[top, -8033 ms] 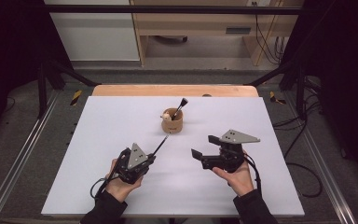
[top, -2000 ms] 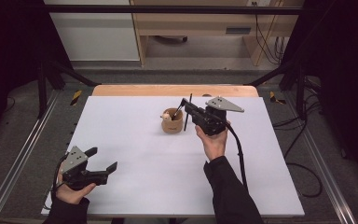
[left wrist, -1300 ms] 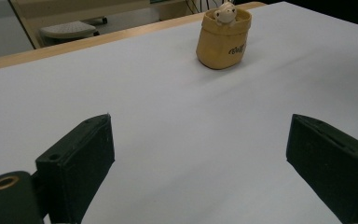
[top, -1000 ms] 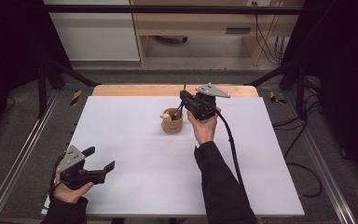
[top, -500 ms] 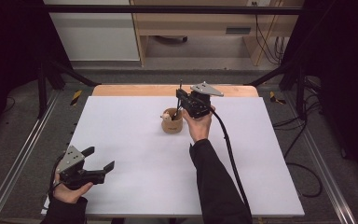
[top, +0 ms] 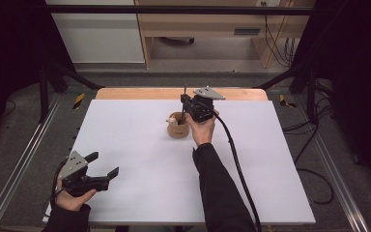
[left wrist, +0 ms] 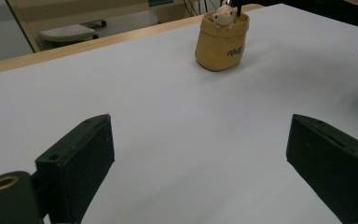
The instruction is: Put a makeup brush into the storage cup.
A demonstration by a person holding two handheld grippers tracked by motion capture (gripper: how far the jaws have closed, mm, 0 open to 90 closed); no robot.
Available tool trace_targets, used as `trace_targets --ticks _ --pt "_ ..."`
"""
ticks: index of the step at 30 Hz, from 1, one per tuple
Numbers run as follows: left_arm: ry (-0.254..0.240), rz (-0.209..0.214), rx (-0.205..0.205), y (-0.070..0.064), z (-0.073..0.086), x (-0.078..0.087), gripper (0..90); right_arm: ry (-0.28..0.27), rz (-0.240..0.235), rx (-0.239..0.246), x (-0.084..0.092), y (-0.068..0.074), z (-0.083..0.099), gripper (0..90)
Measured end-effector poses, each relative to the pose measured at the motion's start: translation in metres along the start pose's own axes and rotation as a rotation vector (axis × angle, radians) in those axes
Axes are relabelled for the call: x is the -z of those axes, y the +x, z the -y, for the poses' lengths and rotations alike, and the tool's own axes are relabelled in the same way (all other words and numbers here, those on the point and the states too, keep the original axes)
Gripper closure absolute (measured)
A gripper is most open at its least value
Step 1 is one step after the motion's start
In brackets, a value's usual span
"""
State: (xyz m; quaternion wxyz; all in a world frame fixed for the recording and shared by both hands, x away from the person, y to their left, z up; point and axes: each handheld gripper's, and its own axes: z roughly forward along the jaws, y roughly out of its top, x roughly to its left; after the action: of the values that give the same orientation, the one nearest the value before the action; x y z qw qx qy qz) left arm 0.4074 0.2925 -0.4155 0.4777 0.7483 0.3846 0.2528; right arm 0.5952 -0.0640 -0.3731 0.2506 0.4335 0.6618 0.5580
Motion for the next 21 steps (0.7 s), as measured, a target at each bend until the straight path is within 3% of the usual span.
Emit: trace_targets --ticks 21 --pt "0.005 0.002 -0.008 -0.001 0.0 -0.001 7.1 0.07 0.018 -0.004 -0.011 0.0 0.016 85.4"
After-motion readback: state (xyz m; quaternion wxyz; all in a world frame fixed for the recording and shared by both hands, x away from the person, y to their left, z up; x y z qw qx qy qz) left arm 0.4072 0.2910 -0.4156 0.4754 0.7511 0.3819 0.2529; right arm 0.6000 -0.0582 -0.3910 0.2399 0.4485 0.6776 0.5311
